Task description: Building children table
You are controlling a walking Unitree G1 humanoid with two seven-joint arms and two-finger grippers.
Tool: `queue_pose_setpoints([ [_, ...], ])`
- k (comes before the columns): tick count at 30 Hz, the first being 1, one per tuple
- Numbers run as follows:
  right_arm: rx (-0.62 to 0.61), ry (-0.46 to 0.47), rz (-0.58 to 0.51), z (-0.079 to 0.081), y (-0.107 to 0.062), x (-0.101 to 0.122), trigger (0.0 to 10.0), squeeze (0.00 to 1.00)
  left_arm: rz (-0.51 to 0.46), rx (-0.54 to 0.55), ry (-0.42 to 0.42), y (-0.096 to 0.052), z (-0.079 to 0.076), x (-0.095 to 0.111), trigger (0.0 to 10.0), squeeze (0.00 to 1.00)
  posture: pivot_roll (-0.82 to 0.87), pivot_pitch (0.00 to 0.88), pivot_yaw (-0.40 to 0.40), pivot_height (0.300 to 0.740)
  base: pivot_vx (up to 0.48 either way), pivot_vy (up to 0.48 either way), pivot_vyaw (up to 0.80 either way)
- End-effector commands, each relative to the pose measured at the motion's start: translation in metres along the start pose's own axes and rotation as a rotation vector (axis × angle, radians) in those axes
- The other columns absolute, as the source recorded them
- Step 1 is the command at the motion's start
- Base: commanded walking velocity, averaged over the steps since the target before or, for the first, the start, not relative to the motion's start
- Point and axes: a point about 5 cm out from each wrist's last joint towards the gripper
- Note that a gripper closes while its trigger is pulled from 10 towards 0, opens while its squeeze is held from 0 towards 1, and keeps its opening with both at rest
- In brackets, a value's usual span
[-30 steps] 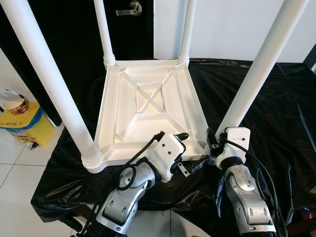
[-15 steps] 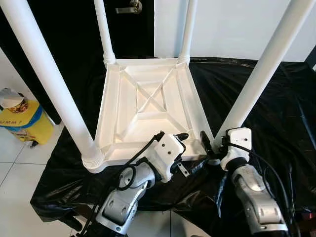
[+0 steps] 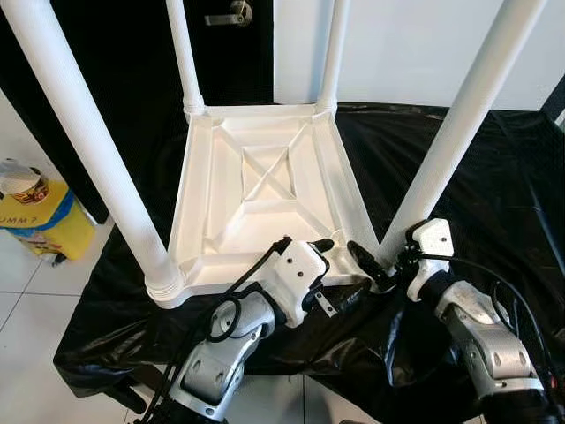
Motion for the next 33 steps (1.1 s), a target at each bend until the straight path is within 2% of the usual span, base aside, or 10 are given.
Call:
queue_pose_setpoints([
  [1,0.043,0.0,0.027,0.003,0.005,-0.005,10.0,0.0,0.021,0.036,-0.002,-0.002,0.001,-0.002,10.0,0.0,0.0,0.043,-0.042,0.74,0.0,0.0,0.0],
  [10,0.071,0.009,0.05,-0.001,0.004,-0.014,10.0,0.0,0.031,0.031,0.001,-0.004,0.001,-0.005,10.0,0.0,0.0,0.028,-0.047,0.74,0.0,0.0,0.0],
  [11,0.075,0.012,0.052,-0.001,0.004,-0.016,4.7,0.0,0.034,0.03,0.001,-0.004,0.001,-0.006,10.0,0.0,0.0,0.026,-0.046,0.74,0.0,0.0,0.0],
  [12,0.078,0.013,0.053,-0.001,0.004,-0.017,4.7,0.0,0.035,0.029,0.002,-0.004,0.001,-0.006,10.0,0.0,0.0,0.026,-0.046,0.74,0.0,0.0,0.0],
  [13,0.078,0.017,0.053,0.0,0.004,-0.018,0.0,0.0,0.035,0.027,0.003,-0.004,0.001,-0.006,10.0,0.0,0.0,0.022,-0.042,0.74,0.0,0.0,0.0],
  [22,0.044,0.027,0.051,-0.001,0.001,-0.022,0.0,0.0,0.033,0.019,0.006,-0.003,0.0,-0.005,10.0,0.0,0.0,0.015,-0.044,0.74,0.0,0.0,0.0],
  [23,0.026,0.039,0.051,-0.001,0.0,-0.024,10.0,0.0,0.032,0.019,0.005,-0.003,0.0,-0.005,10.0,0.0,0.0,0.015,-0.045,0.74,0.0,0.0,0.0],
  [28,-0.025,0.055,0.053,0.001,-0.001,-0.027,10.0,0.0,0.033,0.021,0.004,-0.003,0.0,-0.005,10.0,0.0,0.01,0.015,-0.05,0.74,0.0,0.0,0.0],
  [30,-0.108,0.041,0.069,0.004,-0.001,-0.03,10.0,0.0,0.033,0.022,0.003,-0.003,-0.001,-0.005,10.0,0.0,0.01,0.015,-0.052,0.74,0.0,0.0,0.0],
  [33,-0.149,0.037,0.075,0.005,-0.001,-0.031,10.0,0.0,0.033,0.022,0.002,-0.003,-0.002,-0.005,10.0,0.0,0.01,0.016,-0.053,0.74,0.0,0.0,0.0],
])
Point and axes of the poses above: a point about 5 cm out from each wrist's last joint towards the gripper, its own y axis pointing out of the wrist towards the gripper, its own x axis along the axis of the wrist's last joint, z = x × y, and after that the axes turned 4 degrees about y, right-handed
